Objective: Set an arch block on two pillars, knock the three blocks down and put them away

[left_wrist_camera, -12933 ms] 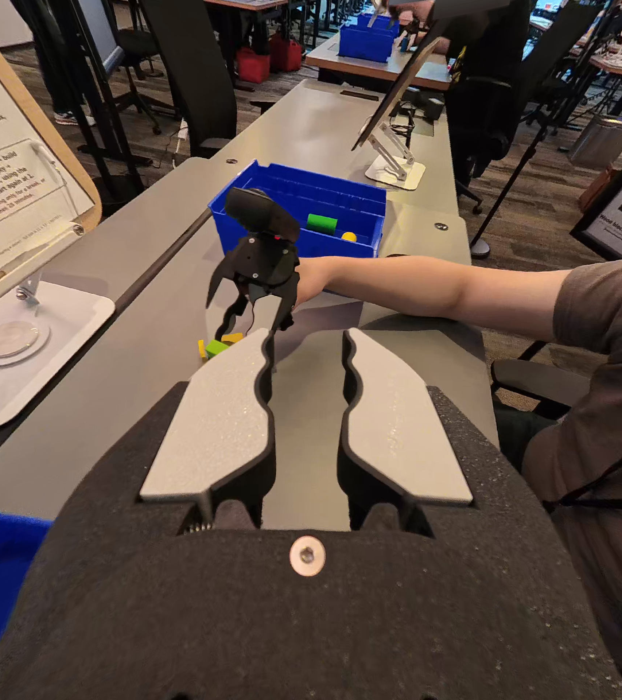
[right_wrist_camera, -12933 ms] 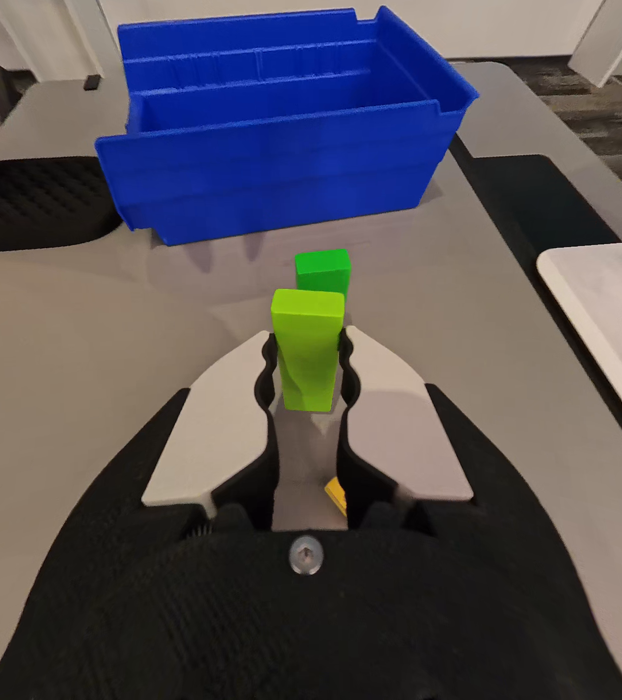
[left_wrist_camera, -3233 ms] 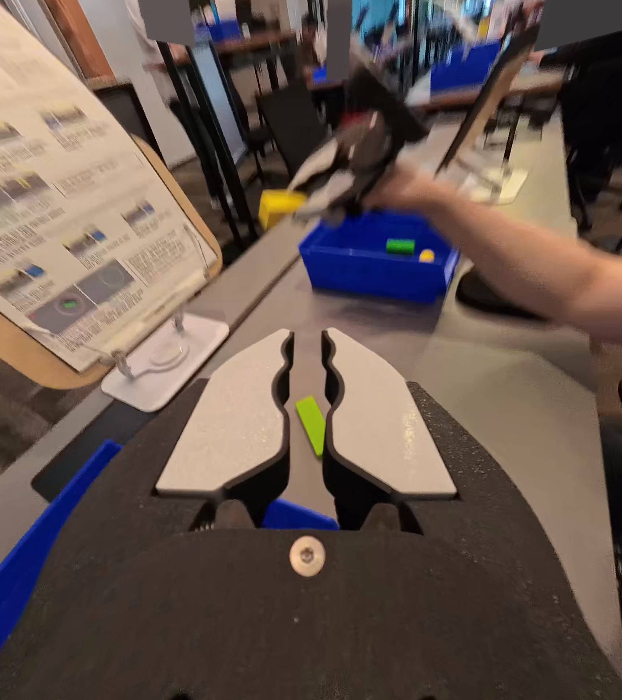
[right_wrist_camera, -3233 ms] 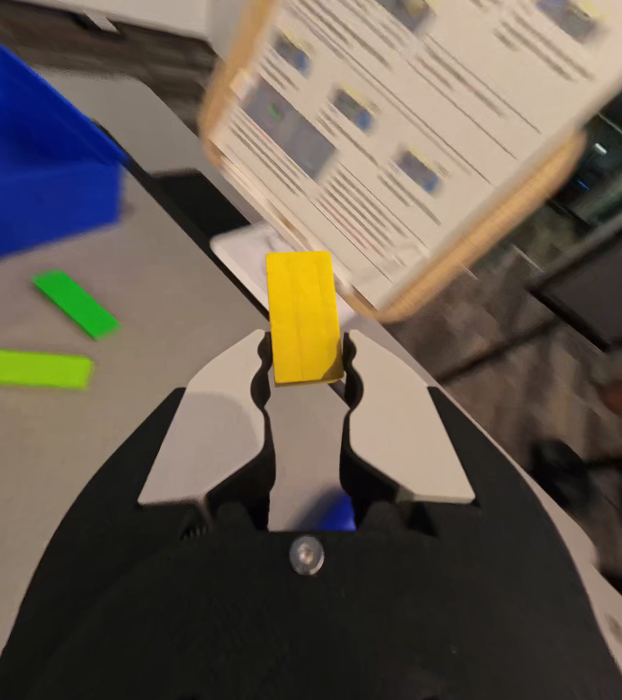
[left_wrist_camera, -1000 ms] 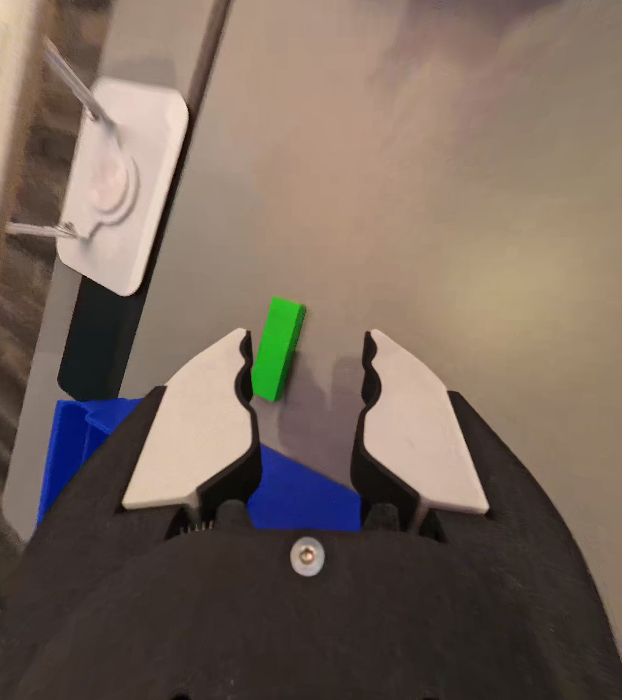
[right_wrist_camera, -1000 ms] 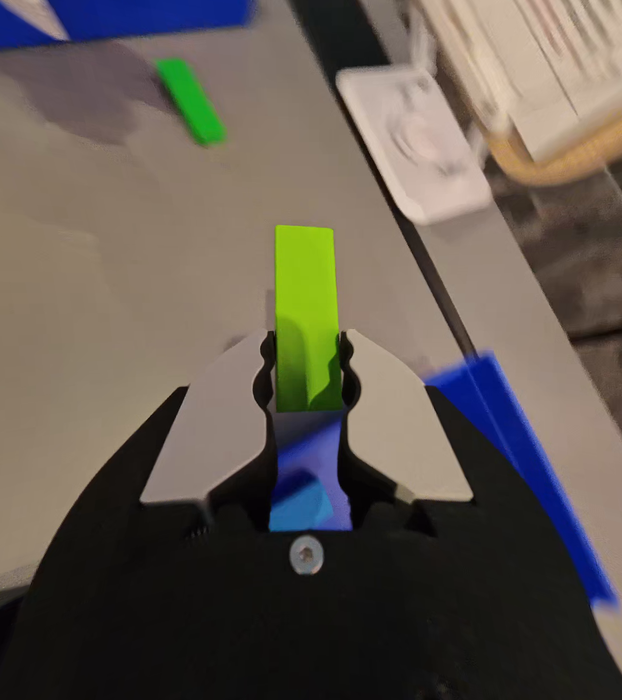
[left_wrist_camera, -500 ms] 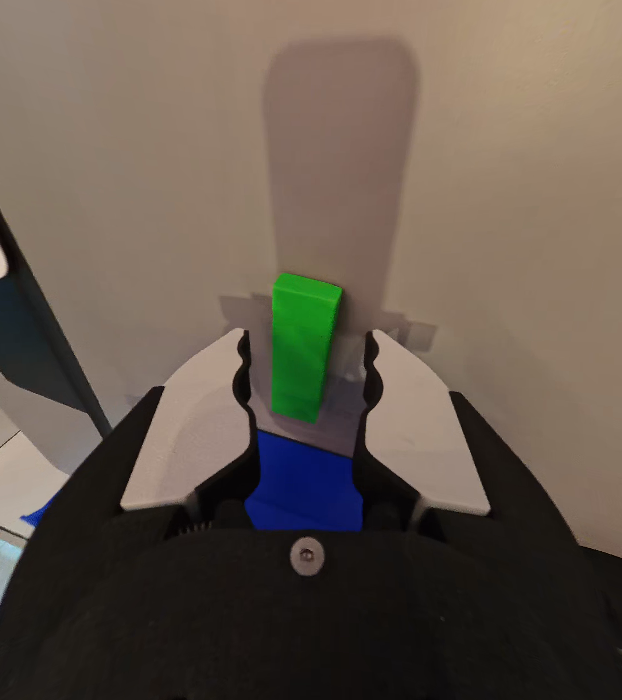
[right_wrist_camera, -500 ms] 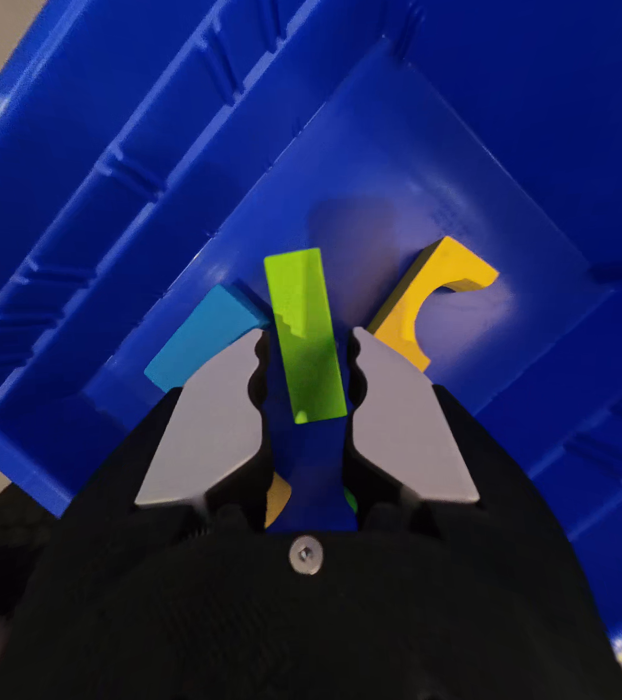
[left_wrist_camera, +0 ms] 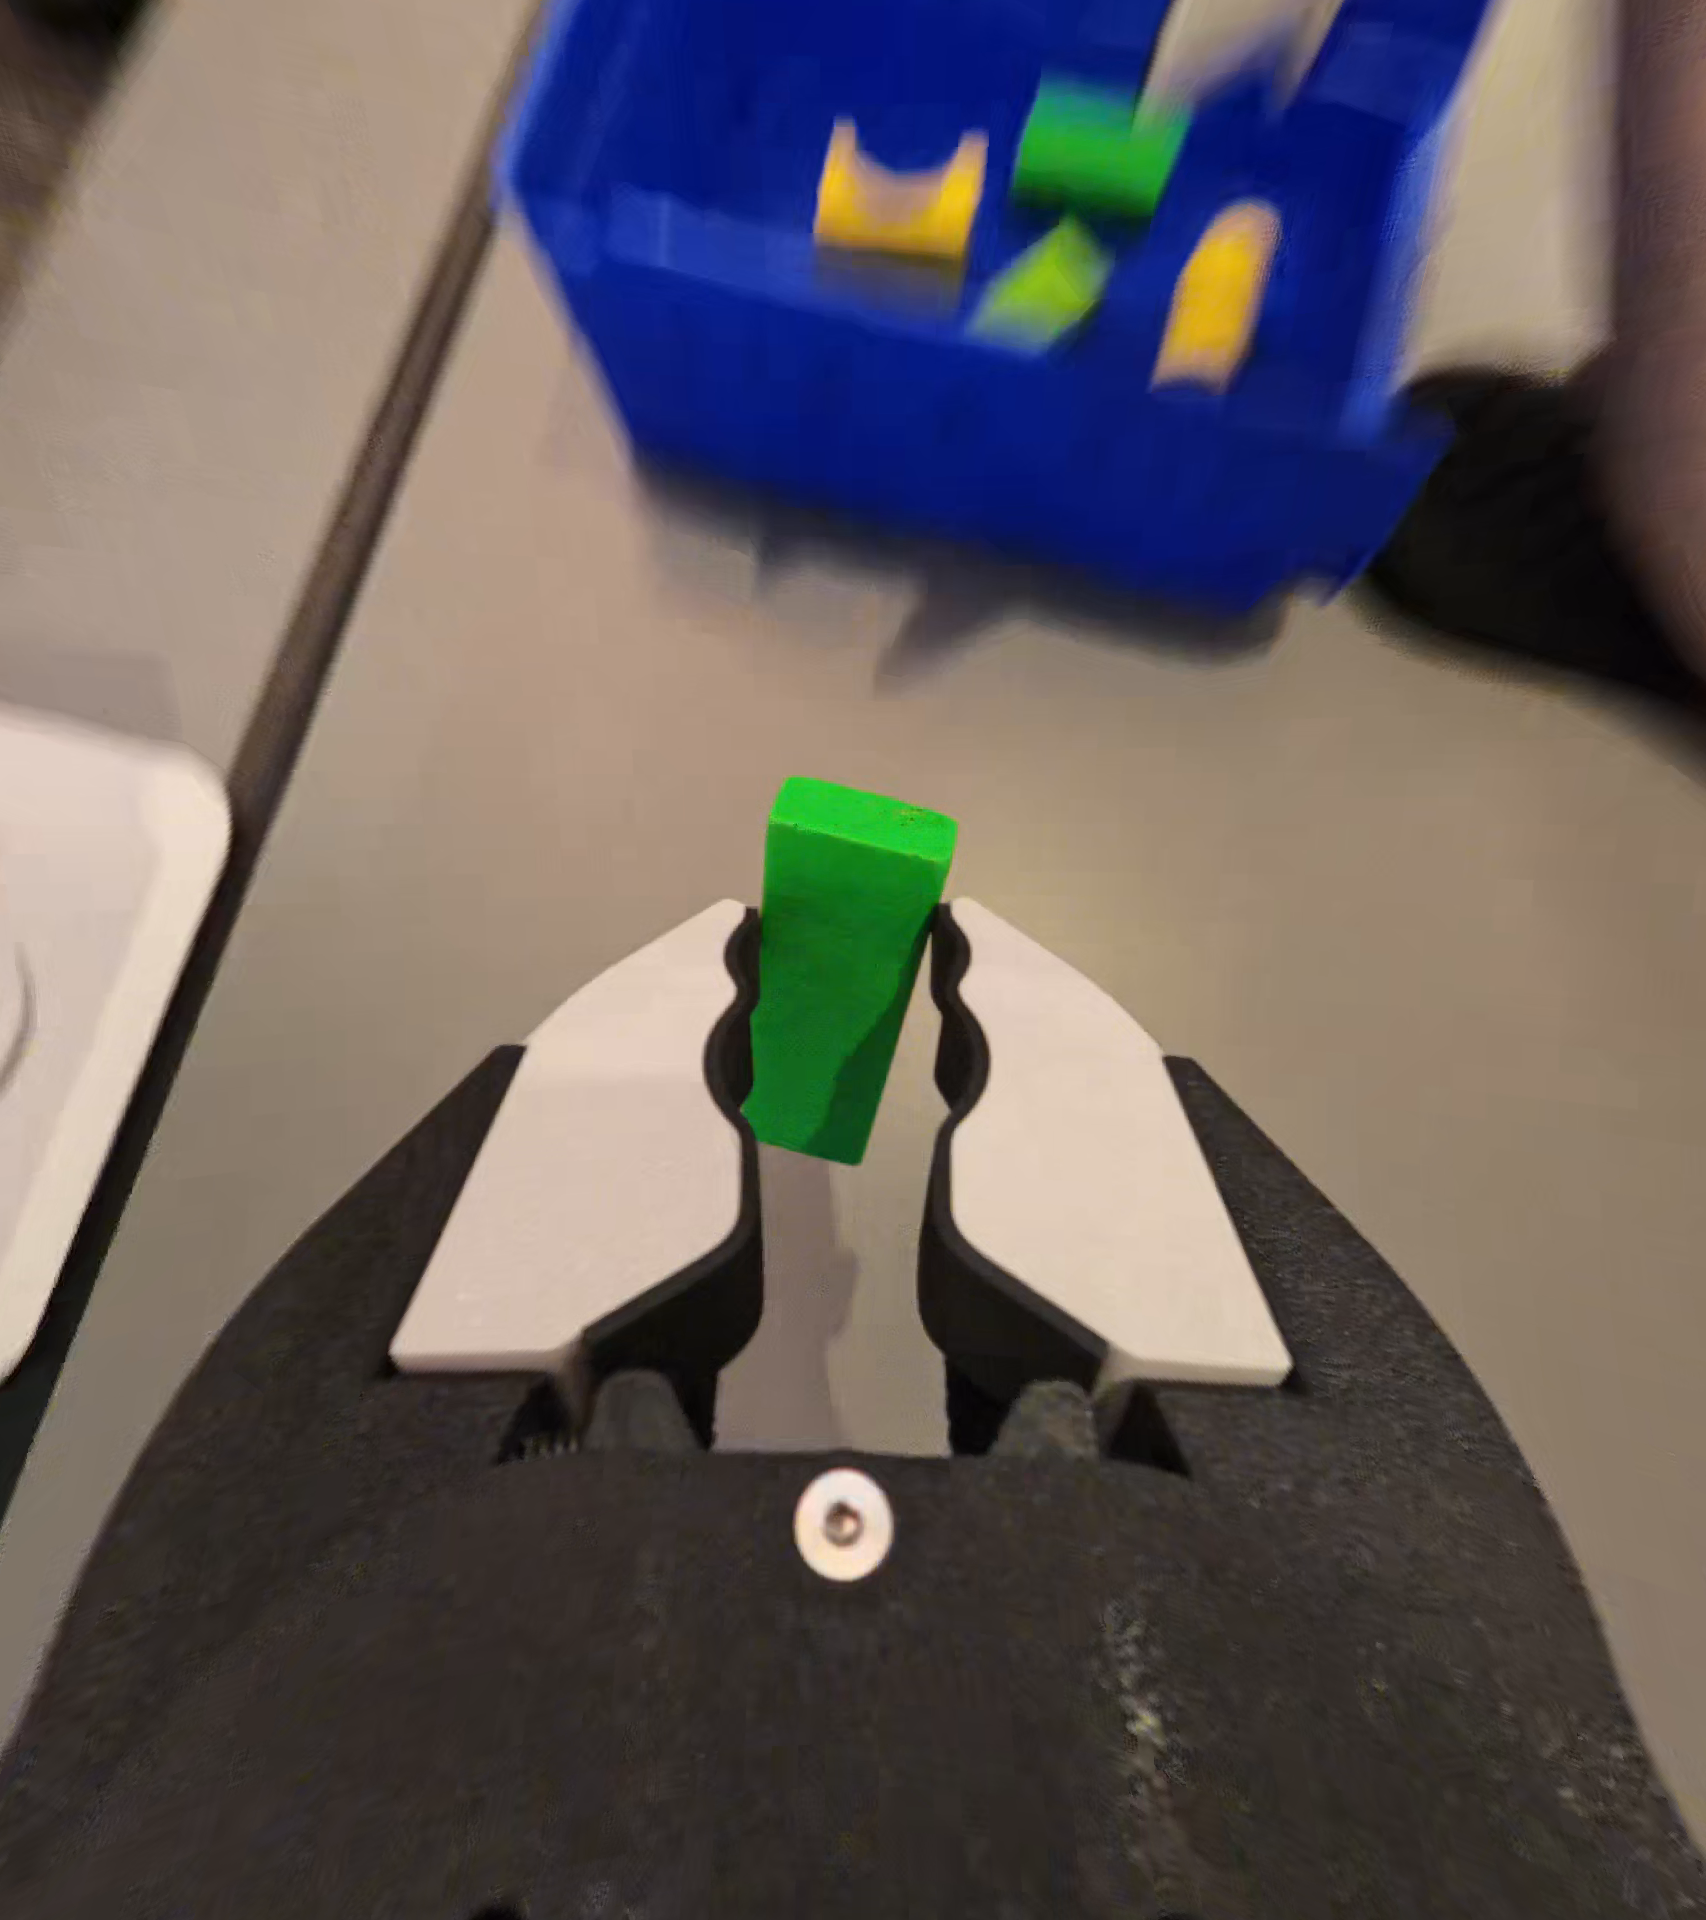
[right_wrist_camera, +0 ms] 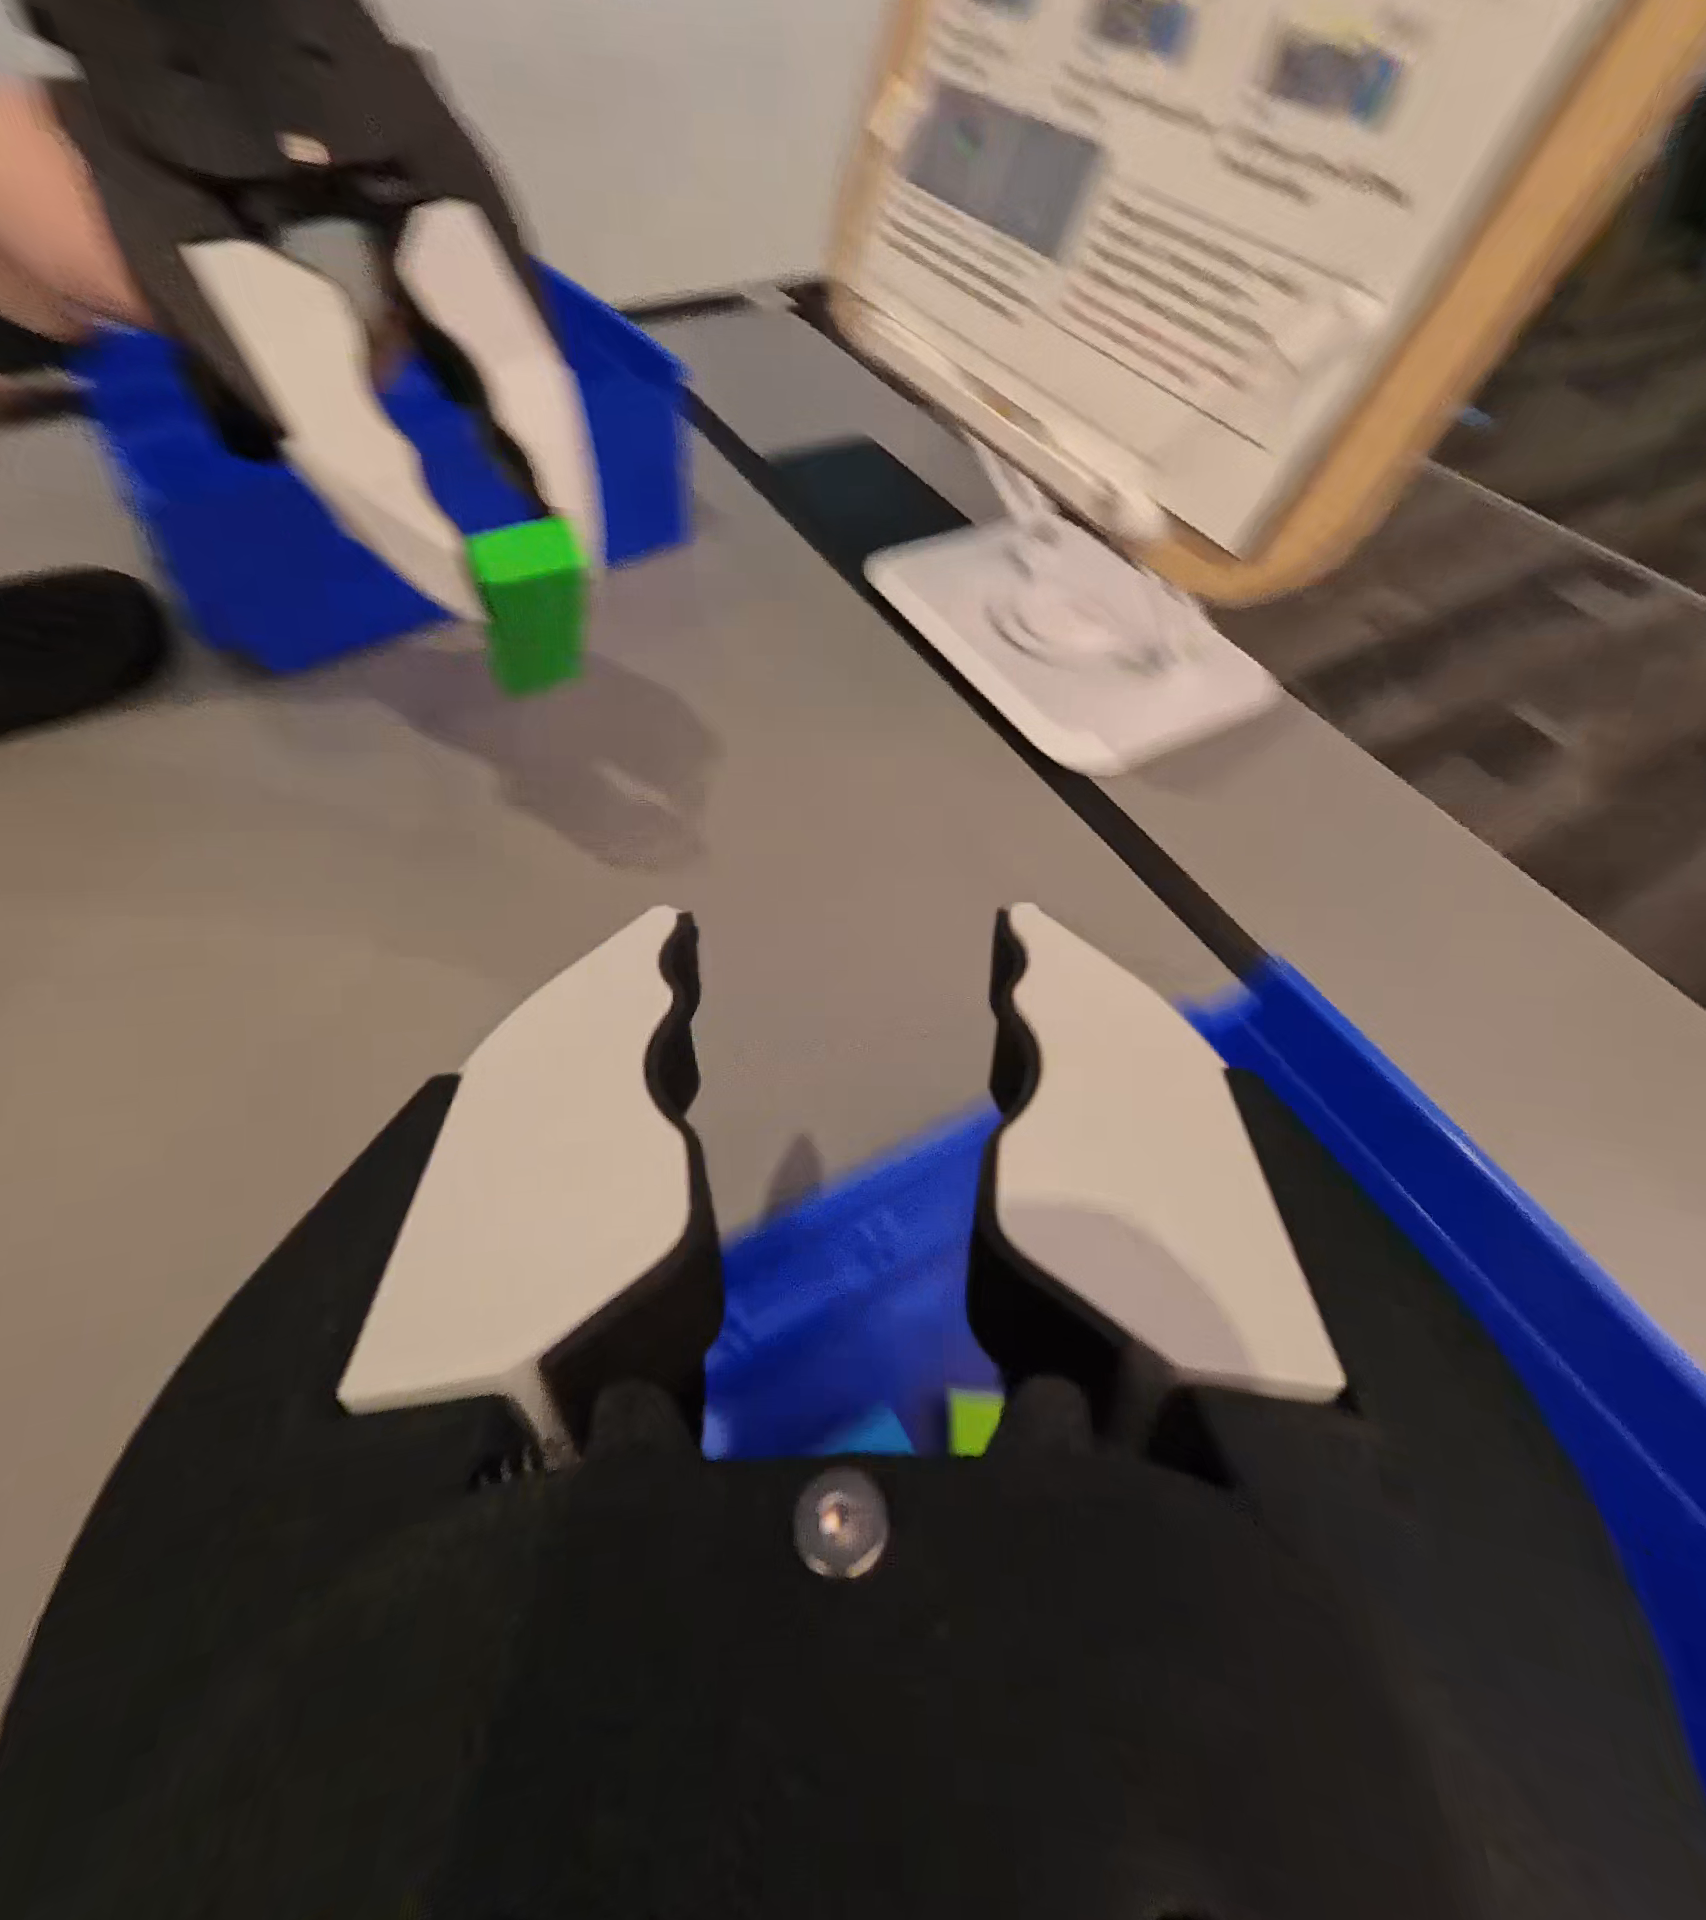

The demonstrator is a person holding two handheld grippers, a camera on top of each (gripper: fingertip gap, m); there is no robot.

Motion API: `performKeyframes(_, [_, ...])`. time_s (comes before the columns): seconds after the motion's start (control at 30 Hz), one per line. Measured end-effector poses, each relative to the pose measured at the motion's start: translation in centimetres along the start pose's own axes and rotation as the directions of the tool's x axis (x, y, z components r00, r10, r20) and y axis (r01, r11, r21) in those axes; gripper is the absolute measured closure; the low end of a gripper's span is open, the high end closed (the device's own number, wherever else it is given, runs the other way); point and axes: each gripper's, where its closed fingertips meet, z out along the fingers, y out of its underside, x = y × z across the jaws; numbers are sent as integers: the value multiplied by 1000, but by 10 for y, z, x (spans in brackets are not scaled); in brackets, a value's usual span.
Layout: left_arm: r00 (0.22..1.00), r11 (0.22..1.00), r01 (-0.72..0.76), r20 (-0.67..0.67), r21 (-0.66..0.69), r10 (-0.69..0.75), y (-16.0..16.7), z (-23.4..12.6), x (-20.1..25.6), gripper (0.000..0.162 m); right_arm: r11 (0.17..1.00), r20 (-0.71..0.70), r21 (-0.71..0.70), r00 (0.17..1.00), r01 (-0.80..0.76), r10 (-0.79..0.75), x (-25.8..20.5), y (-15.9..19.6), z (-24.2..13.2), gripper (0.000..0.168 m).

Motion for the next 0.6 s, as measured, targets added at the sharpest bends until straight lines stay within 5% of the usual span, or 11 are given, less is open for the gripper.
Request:
performKeyframes(0.13, [996,969,-52,-52,244,66,-69,-15,39,130,991,249,120,964,64,-93,-65,-39,31,98])
performKeyframes(0.27, [992,939,-53,-93,339,90,-98,-17,61,130,982,234,144,960,123,-155,-82,-51,59,95])
performKeyframes(0.3, [992,932,-38,-100,361,79,-103,-17,63,130,979,258,159,952,124,-163,-87,-53,61,98])
performKeyframes(0.33, [993,925,-17,-100,379,59,-105,-18,61,129,976,314,182,933,121,-175,-96,-54,60,119])
performKeyframes(0.37, [995,921,17,-101,388,24,-106,-19,58,103,972,347,197,919,125,-189,-101,-55,56,134])
performKeyframes(0.4, [995,921,52,-102,385,-14,-105,-21,54,75,972,335,190,922,136,-195,-98,-53,53,134])
performKeyframes(0.43, [993,922,75,-116,379,-33,-102,-25,52,70,976,289,160,938,150,-192,-87,-50,48,134])
performKeyframes(0.6, [991,871,120,-112,476,-76,-74,-69,46,84,997,-76,-72,997,-5,-1,7,3,-17,133])
